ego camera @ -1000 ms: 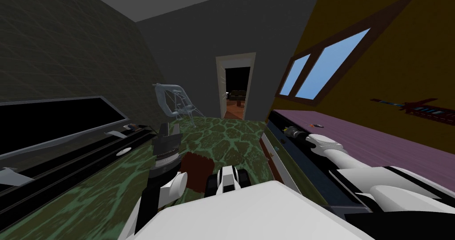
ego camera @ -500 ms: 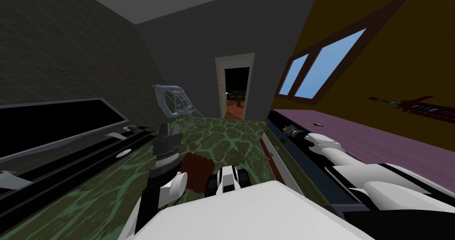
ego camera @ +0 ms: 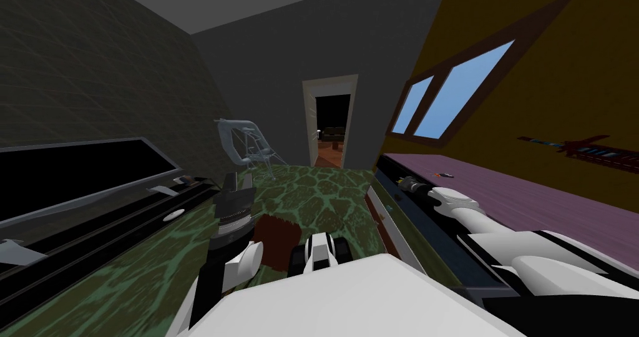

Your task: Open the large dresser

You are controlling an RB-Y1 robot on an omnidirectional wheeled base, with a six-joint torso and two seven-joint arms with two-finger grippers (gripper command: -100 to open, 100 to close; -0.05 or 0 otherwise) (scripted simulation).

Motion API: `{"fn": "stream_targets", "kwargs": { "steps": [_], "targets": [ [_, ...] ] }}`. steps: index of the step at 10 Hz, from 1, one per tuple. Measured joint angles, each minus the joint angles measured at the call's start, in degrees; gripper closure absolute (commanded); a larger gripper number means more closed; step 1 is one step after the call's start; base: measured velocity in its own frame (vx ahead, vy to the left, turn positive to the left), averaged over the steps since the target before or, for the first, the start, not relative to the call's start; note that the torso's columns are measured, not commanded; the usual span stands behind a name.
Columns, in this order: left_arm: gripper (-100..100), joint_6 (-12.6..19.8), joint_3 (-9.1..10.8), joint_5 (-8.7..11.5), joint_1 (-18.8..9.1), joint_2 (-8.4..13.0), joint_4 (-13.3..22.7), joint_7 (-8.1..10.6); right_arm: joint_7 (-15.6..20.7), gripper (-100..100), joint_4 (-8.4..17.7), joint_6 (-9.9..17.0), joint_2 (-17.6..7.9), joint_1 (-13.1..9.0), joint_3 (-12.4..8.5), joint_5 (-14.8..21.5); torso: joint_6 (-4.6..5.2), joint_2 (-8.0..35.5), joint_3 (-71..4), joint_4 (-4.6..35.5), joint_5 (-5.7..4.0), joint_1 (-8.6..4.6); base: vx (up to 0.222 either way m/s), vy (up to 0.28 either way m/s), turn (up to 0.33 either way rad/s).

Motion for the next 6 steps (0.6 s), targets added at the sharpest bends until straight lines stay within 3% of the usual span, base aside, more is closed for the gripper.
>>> {"fn": "stream_targets", "kwargs": {
  "steps": [3,5,6],
  "targets": [
    [0,0.00,0.00,0.00,0.00,0.00,0.00,0.00,0.07,100,0.55,-0.35,-0.20,-0.39,0.09,0.04,-0.05,0.01,0.00,0.01,0.03,0.06,-0.002,0.002,-0.005],
    [0,0.00,0.00,0.00,-0.01,0.00,0.00,0.00,-0.93,100,0.37,0.65,-0.35,-0.42,0.62,0.14,-0.23,-0.04,-0.02,0.05,0.07,0.05,-0.025,0.003,0.111],
    [0,0.00,0.00,0.00,-0.01,0.00,0.00,0.00,-0.62,100,1.97,1.14,-0.02,-1.45,0.50,0.14,-0.44,-0.20,-0.10,0.02,0.05,0.03,-0.043,0.024,0.155]
  ]
}}
